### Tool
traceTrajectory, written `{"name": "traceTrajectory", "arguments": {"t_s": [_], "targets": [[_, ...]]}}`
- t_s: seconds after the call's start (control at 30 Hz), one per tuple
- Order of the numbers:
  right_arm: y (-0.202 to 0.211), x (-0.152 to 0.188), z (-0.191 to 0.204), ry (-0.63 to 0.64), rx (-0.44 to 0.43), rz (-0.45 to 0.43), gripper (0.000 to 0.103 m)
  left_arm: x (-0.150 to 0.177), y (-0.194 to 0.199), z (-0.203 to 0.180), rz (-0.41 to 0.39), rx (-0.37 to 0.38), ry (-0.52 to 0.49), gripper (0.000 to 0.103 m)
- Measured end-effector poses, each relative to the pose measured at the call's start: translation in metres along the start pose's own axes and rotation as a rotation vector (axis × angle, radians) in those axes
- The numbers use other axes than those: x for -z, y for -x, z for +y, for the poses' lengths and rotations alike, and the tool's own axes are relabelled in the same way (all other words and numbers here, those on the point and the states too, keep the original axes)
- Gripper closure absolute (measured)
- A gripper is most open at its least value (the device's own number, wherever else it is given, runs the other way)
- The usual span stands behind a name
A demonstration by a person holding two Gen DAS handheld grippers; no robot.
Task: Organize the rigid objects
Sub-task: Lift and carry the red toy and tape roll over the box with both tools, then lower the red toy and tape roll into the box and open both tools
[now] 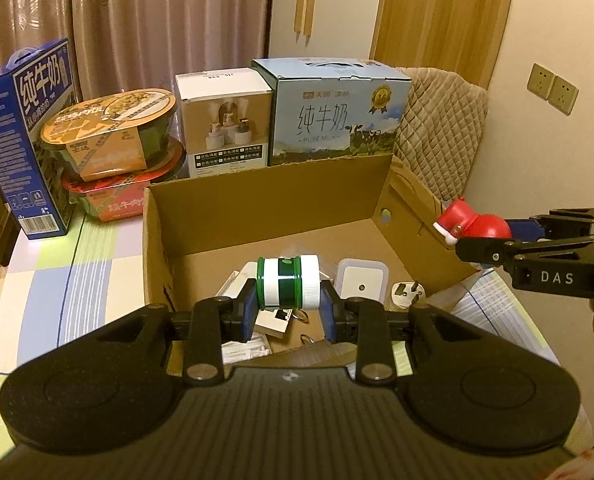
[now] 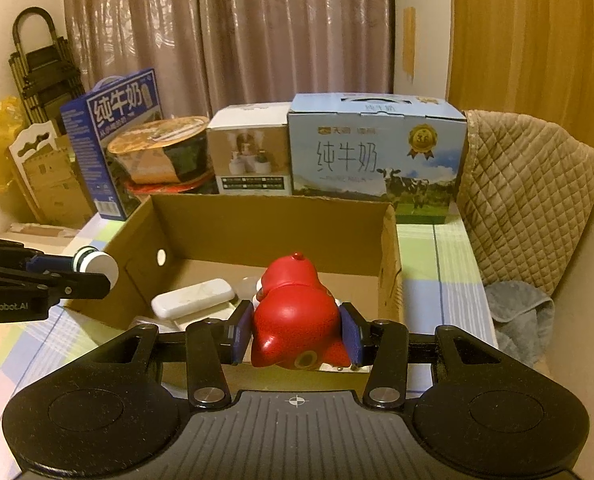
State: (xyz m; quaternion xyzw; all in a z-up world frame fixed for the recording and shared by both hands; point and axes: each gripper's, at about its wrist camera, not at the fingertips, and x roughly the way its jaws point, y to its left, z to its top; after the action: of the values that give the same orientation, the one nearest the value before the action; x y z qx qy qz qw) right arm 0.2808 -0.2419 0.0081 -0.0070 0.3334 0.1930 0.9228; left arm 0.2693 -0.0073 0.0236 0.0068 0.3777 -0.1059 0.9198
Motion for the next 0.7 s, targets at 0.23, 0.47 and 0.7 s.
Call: {"name": "traceTrajectory", "arguments": {"t_s": [0.23,0.47,0.7], "targets": [[-0.016,-0.001,-0.011,-0.017,0.016,0.023,0.060,-0.009,-0.019,0.012,0.011,-0.009,0.013,0.076],[-0.033,-0.002,-0.021,-0.051,0.032,0.052,0.060,-0.018,-0.046,0.021,0.054,-0.010,0.017,0.076],[-0.042,0.002,-0.026,-0.062,0.035,0.069,0.060,-0.006,-0.068,0.033,0.113,-0.039,0.010,0.076]]}}
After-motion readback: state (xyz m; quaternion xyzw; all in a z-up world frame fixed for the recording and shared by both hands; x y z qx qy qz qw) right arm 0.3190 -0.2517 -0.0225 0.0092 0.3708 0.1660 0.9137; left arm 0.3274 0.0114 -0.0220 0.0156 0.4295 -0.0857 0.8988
